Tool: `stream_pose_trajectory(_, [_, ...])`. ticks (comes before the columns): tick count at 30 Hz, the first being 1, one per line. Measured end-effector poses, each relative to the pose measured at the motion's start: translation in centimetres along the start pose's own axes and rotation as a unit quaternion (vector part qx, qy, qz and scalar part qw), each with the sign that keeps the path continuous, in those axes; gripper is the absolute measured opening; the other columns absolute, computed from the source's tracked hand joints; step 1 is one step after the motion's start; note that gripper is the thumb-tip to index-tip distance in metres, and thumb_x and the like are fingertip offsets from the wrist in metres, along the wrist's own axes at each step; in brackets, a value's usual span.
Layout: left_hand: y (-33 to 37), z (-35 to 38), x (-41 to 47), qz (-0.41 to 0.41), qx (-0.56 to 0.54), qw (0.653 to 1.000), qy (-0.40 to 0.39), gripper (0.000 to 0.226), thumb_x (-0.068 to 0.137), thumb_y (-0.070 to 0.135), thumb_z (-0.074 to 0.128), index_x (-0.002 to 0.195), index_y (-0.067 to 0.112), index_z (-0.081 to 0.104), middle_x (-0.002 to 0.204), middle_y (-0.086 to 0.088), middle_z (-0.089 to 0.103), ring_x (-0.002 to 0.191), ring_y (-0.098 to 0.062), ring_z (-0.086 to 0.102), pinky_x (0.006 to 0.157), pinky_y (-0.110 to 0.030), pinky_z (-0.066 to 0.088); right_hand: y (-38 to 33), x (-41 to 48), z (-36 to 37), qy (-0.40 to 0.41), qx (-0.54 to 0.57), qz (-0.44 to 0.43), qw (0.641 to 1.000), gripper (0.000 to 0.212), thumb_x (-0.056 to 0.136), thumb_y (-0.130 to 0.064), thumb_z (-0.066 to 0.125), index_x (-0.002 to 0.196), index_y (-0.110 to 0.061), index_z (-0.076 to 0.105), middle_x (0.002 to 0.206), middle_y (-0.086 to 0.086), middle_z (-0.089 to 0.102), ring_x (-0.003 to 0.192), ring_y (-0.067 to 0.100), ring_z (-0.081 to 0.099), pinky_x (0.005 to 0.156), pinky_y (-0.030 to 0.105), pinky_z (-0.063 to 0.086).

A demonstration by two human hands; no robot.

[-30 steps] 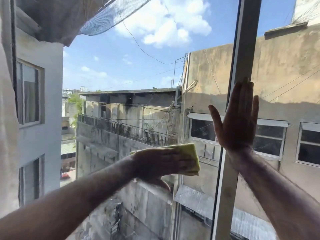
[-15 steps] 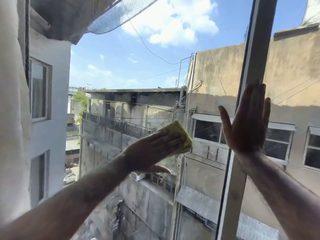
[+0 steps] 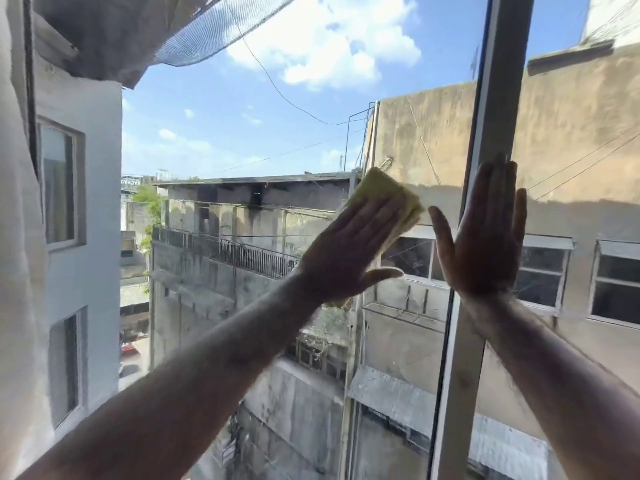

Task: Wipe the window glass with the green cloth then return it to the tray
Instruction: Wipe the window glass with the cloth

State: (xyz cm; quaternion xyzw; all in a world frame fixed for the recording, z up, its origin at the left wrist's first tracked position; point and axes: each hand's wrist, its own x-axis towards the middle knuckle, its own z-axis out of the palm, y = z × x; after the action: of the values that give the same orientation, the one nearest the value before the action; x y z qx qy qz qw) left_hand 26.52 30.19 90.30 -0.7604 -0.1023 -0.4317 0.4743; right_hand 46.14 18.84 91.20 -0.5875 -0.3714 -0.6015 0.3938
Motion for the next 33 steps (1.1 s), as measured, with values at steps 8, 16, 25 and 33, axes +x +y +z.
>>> stream_pose_trajectory(8, [-5.9, -1.2, -12.3, -0.365, 0.010, 0.931, 0.017, 0.090, 0.103, 0.069, 0.024, 0.166, 0.005, 0.011, 0.174, -0.020, 0.016, 0.164, -0.031, 0.015, 0.132, -0.055, 0.022, -0.2, 0.2, -0.3, -0.013, 0.003, 0.010, 1.000, 0.090, 0.109, -0.068, 0.022, 0.169, -0.002, 0.010, 0.179, 0.017, 0.010, 0.168, 0.028, 0.010, 0.136, 0.052, 0.018])
stream_pose_trajectory(16, [-4.8, -1.0, 1.7, -0.265, 0.002, 0.963, 0.048, 0.090, 0.104, 0.069, 0.019, 0.165, 0.003, 0.017, 0.174, -0.018, 0.019, 0.163, -0.030, 0.016, 0.136, -0.047, 0.013, -0.1, 0.4, -0.3, 0.001, 0.000, 0.005, 1.000, 0.089, 0.109, -0.068, 0.024, 0.168, -0.001, 0.015, 0.178, 0.018, 0.014, 0.167, 0.029, 0.015, 0.135, 0.053, 0.021])
stream_pose_trajectory(25, [-1.5, 0.7, -12.9, -0.225, 0.020, 0.974, -0.005, 0.092, 0.104, 0.068, 0.032, 0.163, -0.001, 0.021, 0.173, -0.023, 0.019, 0.163, -0.034, 0.017, 0.129, -0.057, 0.027, -0.3, 0.4, -0.6, -0.008, -0.001, 0.006, 1.000, 0.089, 0.110, -0.066, 0.024, 0.168, -0.001, 0.014, 0.178, 0.018, 0.013, 0.167, 0.029, 0.014, 0.135, 0.053, 0.021])
stream_pose_trajectory(33, [-7.4, -1.4, -1.7, -0.394, 0.004, 0.916, 0.071, 0.090, 0.104, 0.068, 0.020, 0.164, 0.001, 0.020, 0.173, -0.020, 0.023, 0.162, -0.032, 0.022, 0.132, -0.051, 0.023, -0.2, 0.3, -0.3, -0.007, -0.004, 0.004, 1.000, 0.090, 0.109, -0.066, 0.029, 0.168, 0.000, 0.013, 0.178, 0.019, 0.013, 0.167, 0.030, 0.013, 0.135, 0.053, 0.021])
